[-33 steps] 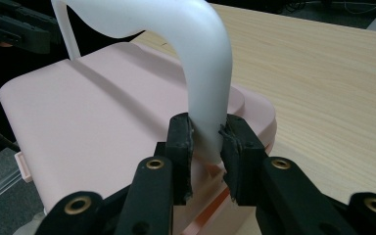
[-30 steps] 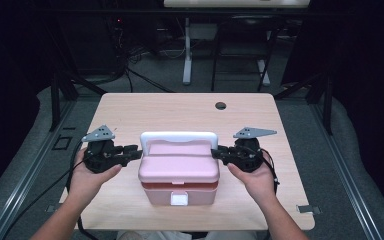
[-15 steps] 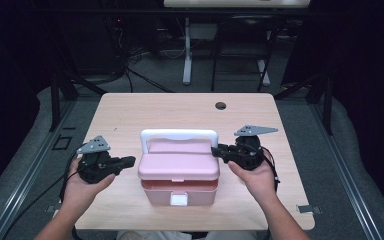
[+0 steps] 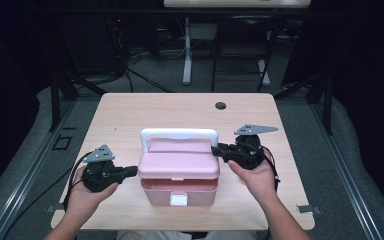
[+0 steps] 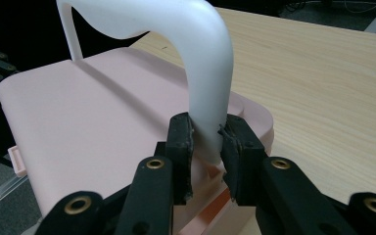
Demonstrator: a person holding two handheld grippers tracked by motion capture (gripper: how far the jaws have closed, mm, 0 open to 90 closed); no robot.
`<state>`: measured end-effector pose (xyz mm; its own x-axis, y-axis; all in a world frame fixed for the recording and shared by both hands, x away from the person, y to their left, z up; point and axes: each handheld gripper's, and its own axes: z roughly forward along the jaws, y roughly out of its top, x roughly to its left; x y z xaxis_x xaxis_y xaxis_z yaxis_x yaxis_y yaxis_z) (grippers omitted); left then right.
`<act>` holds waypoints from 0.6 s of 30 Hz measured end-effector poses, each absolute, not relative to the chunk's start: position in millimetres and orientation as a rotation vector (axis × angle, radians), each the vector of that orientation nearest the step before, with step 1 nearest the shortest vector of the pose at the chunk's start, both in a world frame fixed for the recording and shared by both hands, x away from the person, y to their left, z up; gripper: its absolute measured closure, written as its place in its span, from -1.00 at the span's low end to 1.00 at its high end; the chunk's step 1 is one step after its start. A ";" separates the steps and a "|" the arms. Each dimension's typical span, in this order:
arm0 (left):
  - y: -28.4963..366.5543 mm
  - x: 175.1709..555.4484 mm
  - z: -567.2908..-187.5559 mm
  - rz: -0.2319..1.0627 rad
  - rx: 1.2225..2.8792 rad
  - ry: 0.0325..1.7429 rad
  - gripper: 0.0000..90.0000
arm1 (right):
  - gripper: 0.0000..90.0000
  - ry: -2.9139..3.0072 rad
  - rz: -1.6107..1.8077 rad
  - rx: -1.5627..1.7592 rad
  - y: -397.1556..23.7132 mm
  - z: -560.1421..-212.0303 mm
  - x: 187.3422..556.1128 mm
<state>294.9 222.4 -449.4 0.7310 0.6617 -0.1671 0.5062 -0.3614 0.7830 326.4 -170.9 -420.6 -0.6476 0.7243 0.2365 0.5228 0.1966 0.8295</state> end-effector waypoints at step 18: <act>202.1 293.1 -455.1 0.171 2.069 0.842 1.00 | 0.65 2.258 1.436 1.198 -171.3 -419.7 327.3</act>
<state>293.1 202.1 -455.1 0.7616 0.6225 -0.1805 0.5026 -0.3915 0.7708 327.3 -171.3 -419.7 -0.6478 0.7244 0.2357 0.5207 0.1952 0.8312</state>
